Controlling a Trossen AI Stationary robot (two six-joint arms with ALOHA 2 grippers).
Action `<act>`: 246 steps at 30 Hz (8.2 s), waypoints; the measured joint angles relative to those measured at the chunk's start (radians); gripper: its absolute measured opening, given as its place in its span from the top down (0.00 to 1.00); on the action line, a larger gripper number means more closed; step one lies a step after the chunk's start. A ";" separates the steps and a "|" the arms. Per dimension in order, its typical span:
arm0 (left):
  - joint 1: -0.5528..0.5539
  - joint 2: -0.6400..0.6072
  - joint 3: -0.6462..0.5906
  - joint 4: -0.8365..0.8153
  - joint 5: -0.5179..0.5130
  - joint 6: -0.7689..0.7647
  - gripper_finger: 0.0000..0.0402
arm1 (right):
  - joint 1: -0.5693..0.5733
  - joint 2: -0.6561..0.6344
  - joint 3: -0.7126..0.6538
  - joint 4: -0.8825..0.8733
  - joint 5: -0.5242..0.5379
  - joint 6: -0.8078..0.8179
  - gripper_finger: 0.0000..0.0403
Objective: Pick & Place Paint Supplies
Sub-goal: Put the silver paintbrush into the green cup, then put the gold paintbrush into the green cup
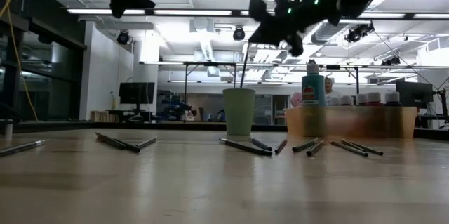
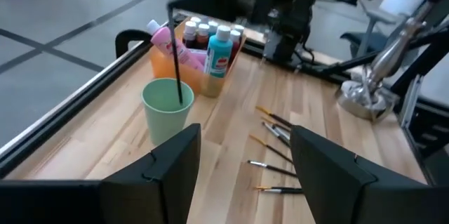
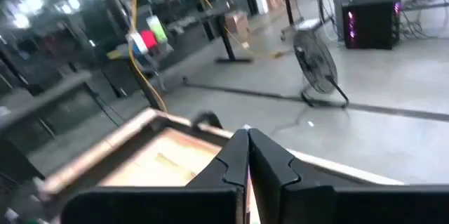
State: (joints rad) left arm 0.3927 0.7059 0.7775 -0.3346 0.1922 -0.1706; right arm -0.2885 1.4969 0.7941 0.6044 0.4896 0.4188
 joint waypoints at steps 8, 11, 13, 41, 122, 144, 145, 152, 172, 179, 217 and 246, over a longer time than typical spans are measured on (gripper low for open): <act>0.000 -0.111 -0.044 -0.007 -0.019 -0.038 0.47 | -0.008 0.094 0.000 0.031 0.007 -0.030 0.99; 0.000 -0.134 -0.045 -0.011 -0.019 -0.044 0.47 | -0.009 0.112 0.000 0.032 0.008 -0.050 0.99; 0.000 -0.143 -0.045 -0.012 -0.020 -0.044 0.47 | -0.009 0.114 0.000 0.033 0.001 -0.049 0.99; 0.000 -0.168 -0.046 -0.035 -0.021 -0.021 0.47 | 0.018 0.065 0.000 -0.032 0.008 -0.049 0.62; 0.000 -0.568 -0.253 -0.175 -0.005 -0.191 0.47 | 0.315 -0.217 0.000 -1.280 -0.374 1.235 0.60; 0.000 -0.700 -0.426 -0.086 0.064 -0.219 0.47 | 0.220 0.008 0.000 -1.289 -0.490 1.323 0.60; 0.000 -0.700 -0.426 -0.088 0.064 -0.219 0.47 | 0.220 0.020 0.000 -1.274 -0.490 1.329 0.60; 0.000 -0.693 -0.440 -0.088 0.064 -0.216 0.47 | 0.220 0.092 0.000 -1.235 -0.453 1.342 0.60; 0.000 -0.695 -0.453 -0.113 0.086 -0.227 0.47 | 0.169 0.108 0.000 -1.197 -0.409 1.244 0.60; 0.000 -0.695 -0.453 -0.113 0.086 -0.225 0.47 | 0.168 0.113 0.000 -1.184 -0.410 1.222 0.64; 0.000 -0.695 -0.452 -0.139 0.077 -0.227 0.47 | 0.181 0.073 0.000 -1.141 -0.472 1.216 0.99; 0.000 -0.695 -0.452 -0.139 0.076 -0.228 0.47 | 0.138 -0.123 -0.001 -1.309 -0.341 0.977 0.99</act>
State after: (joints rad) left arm 0.3923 0.0109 0.3256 -0.4736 0.2684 -0.3985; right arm -0.1505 1.3735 0.7935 -0.7044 0.1484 1.3961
